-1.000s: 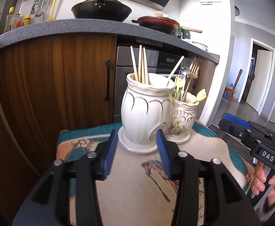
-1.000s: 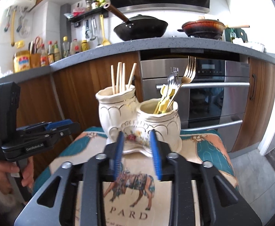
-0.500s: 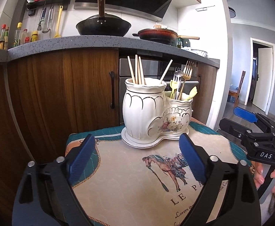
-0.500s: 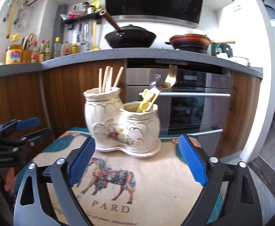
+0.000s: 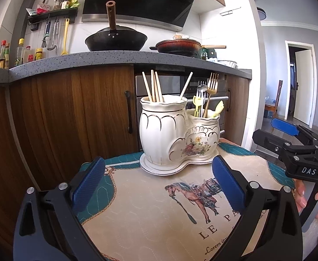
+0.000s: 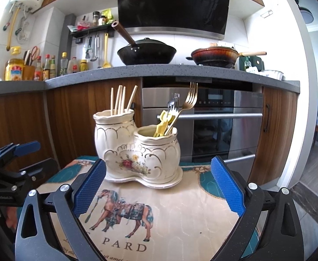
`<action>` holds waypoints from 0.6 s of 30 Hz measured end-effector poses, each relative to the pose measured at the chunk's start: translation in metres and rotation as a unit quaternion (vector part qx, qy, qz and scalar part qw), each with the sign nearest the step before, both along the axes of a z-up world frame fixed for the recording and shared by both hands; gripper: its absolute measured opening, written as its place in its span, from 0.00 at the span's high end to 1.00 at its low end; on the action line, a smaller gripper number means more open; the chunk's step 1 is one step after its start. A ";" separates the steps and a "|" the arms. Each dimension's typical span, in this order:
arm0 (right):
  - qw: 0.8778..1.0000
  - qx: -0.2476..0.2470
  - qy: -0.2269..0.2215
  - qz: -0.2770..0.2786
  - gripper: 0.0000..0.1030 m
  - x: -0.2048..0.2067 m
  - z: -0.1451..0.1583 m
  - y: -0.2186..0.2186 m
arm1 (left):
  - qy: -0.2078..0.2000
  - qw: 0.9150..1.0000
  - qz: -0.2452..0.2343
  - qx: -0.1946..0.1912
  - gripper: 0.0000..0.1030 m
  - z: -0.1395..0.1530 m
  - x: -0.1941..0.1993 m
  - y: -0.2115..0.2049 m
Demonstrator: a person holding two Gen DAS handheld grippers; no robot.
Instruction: Organize utensils
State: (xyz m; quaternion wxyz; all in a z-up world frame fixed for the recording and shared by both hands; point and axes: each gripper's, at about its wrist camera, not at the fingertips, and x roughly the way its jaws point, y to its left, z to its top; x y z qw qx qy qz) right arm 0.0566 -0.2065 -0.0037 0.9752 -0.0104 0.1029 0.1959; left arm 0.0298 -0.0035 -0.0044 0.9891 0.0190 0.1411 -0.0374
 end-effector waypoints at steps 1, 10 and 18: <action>1.000 -0.001 -0.004 0.000 0.06 -0.002 0.000 0.001 | -0.001 1.000 0.001 -0.002 0.06 0.000 0.000 0.001; 1.000 -0.001 -0.010 0.002 0.05 -0.004 0.001 0.001 | -0.005 1.000 0.007 0.001 0.05 0.001 -0.003 0.001; 1.000 -0.002 -0.009 0.003 0.05 -0.004 0.001 0.001 | -0.004 1.000 0.007 0.001 0.05 0.001 -0.002 0.000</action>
